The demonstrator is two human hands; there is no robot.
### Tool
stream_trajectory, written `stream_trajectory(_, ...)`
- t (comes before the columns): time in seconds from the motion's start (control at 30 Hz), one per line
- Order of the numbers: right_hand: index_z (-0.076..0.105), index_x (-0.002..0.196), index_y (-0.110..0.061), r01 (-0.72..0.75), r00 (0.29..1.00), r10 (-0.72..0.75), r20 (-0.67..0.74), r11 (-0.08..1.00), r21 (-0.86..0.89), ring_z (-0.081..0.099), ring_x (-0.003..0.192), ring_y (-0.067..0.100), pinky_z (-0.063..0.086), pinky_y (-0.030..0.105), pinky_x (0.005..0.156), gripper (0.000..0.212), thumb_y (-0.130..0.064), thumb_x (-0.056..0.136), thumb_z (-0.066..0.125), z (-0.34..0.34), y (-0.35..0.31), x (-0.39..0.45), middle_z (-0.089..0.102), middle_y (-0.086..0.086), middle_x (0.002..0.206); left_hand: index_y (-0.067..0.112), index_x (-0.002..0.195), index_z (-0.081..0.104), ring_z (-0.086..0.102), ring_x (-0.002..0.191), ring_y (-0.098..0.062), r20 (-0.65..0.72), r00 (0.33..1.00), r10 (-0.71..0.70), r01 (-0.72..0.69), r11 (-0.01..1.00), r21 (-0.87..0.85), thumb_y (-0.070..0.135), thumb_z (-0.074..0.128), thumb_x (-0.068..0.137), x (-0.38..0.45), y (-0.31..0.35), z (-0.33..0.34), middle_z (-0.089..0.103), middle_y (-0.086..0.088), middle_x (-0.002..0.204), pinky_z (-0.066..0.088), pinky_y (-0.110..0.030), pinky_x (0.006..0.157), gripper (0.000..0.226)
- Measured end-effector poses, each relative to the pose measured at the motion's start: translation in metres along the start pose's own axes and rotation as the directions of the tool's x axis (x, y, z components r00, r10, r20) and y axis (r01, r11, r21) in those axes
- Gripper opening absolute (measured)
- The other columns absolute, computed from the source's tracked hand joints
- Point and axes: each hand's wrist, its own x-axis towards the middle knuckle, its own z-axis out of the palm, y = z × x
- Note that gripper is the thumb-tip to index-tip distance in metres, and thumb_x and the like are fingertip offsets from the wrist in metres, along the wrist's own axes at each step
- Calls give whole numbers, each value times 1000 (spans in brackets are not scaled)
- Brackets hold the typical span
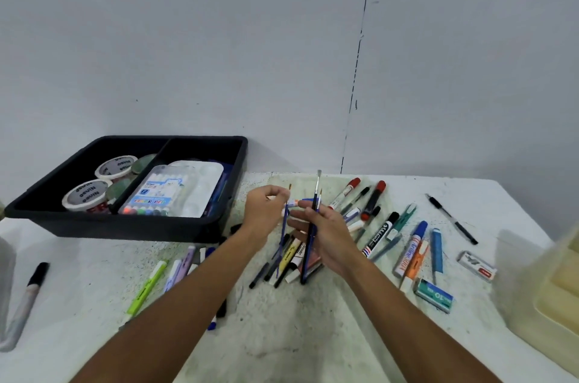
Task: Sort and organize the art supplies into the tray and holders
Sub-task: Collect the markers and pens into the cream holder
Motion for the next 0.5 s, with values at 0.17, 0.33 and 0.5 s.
stream_trajectory(0.17,64,105,-4,27,998,-25,51,999,-26,70,80,26,56,40,79,22,-9,101,43,-3,-9,-2,71,14,91,12,76,67,58,79,-12,92,985,-148,163,968,-189,8,65,88,2,20,19,64,0,80,44,-23,66,13)
stream_trajectory(0.33,65,99,-1,15,1000,-15,16,1000,-20,62,60,19,57,34,61,19,-7,99,47,-14,-18,-6,62,11,73,11,75,67,56,76,-8,183,977,-109,139,977,-160,6,66,86,3,26,32,62,3,73,48,-29,85,12)
stream_trajectory(0.5,59,100,1,5,999,-2,-45,997,75,67,61,26,58,39,60,19,-6,101,42,-33,-30,-9,65,15,73,7,85,69,56,68,-6,236,968,84,-97,994,45,11,65,88,7,8,28,63,6,72,47,-19,70,7)
